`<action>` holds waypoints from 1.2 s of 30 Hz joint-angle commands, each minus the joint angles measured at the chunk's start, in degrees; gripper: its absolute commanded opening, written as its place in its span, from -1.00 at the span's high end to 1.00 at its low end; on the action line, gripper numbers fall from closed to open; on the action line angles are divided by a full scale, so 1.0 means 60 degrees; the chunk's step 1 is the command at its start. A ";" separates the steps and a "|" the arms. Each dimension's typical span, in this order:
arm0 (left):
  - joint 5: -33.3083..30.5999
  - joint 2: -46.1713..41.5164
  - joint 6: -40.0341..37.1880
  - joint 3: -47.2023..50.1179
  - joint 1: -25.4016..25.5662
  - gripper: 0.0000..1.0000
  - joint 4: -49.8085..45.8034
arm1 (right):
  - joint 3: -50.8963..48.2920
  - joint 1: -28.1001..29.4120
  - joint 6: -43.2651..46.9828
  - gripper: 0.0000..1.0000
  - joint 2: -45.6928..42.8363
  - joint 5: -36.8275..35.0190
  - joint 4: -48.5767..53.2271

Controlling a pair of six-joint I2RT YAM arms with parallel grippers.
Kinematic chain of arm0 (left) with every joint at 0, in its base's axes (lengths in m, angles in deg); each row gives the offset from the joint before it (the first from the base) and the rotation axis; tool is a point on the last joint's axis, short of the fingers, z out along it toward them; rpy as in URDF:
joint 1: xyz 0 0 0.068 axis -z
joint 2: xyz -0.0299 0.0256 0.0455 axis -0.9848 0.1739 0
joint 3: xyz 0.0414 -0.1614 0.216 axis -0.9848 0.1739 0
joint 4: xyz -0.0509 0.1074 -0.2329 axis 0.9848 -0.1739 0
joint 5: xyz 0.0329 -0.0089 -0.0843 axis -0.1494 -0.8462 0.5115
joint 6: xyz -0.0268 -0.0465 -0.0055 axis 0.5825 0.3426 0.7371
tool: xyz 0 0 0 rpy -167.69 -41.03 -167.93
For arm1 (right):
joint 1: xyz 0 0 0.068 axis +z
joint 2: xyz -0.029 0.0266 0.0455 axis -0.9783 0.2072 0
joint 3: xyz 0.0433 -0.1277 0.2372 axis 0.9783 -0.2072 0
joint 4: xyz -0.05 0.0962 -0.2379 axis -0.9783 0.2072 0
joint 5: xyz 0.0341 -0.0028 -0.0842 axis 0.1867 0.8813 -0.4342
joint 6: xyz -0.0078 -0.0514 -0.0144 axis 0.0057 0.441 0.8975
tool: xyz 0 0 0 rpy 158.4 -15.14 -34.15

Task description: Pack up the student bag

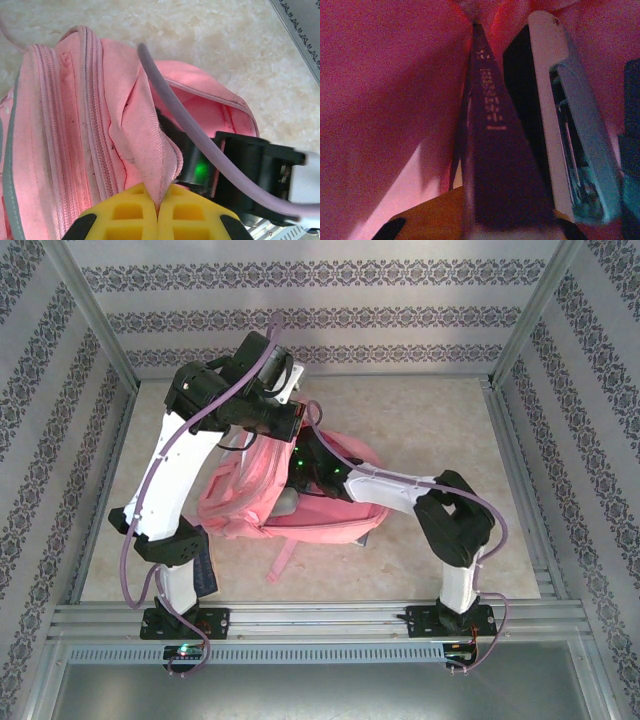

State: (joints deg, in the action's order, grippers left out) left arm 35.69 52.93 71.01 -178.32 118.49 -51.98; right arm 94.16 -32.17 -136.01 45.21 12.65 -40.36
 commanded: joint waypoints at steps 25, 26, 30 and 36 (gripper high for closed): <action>-0.1585 0.0545 0.1145 -0.0272 -0.2047 1.00 0.2349 | -0.0412 -0.1589 0.3179 -0.20 -0.3019 0.1130 0.1155; -0.1504 0.0550 0.1225 -0.0197 -0.2151 1.00 0.2476 | -0.0555 -0.1700 0.3379 -0.20 -0.3377 0.1162 0.1404; -0.1351 0.0520 0.1494 0.0126 -0.2550 1.00 0.2832 | -0.0990 -0.1836 0.4544 -0.14 -0.4791 0.0627 0.2600; -0.1017 -0.0066 0.2158 0.2307 -0.3135 1.00 0.4421 | -0.1697 -0.2397 0.4586 0.01 -0.6607 0.0615 0.4453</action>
State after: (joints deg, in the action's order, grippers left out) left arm 29.85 55.34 80.63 -169.49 102.21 -34.59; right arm 86.16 -44.63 -110.77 9.34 16.87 -21.72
